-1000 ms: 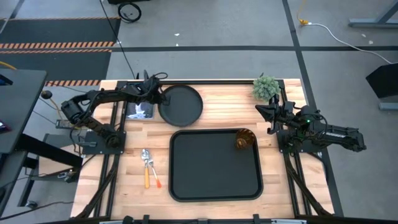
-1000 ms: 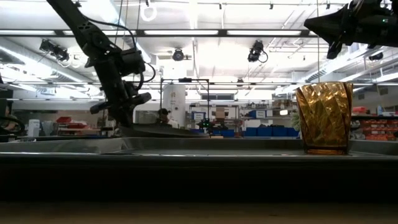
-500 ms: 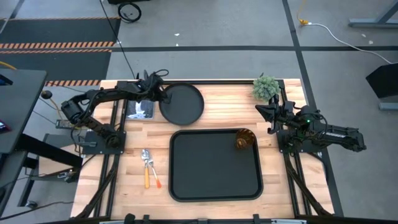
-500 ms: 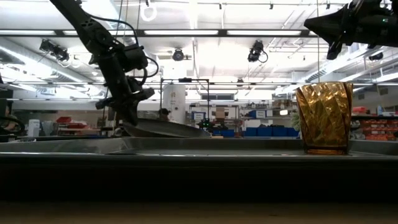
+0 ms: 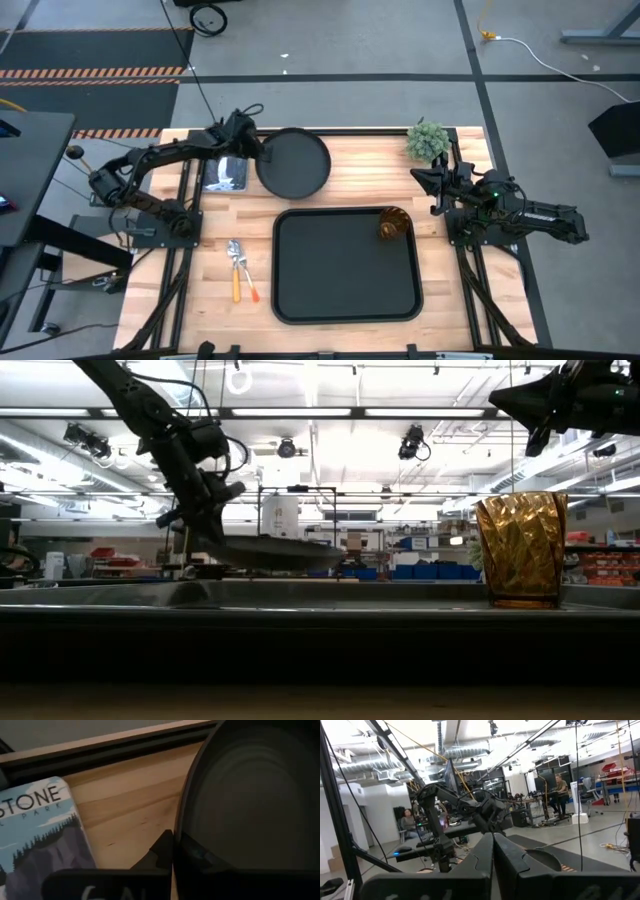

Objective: Pick and place plate/cup/fork/spoon on tray
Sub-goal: Put the plate on the serving tray

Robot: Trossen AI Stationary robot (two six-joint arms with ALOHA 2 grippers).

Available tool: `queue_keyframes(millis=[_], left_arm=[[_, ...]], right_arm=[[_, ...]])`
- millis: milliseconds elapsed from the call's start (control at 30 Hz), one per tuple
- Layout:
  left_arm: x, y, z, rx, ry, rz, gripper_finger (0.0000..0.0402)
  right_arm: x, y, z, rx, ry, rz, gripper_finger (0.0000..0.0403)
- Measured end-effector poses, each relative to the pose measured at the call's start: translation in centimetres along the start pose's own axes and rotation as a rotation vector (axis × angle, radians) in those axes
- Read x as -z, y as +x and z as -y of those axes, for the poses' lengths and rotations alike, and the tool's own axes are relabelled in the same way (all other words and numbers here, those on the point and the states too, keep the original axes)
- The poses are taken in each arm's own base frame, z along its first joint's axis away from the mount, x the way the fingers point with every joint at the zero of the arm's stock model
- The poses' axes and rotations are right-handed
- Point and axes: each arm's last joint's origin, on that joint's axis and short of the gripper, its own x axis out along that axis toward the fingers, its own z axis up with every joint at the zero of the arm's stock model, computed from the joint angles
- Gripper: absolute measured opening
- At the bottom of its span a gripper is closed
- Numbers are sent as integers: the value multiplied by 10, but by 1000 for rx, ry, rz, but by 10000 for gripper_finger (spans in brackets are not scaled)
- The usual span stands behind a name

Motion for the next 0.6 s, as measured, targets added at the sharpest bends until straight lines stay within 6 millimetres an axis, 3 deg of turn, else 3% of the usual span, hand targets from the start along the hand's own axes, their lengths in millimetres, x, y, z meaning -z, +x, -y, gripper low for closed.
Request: queue_keyframes(millis=[233, 600], left_arm=[[3, -16, 17, 203, 50, -28, 14], [57, -28, 89, 317, 193, -138, 14]], right_arm=[[1, 0, 0, 0, -1, -6, 18], [0, 0, 0, 0, -15, -3, 18]])
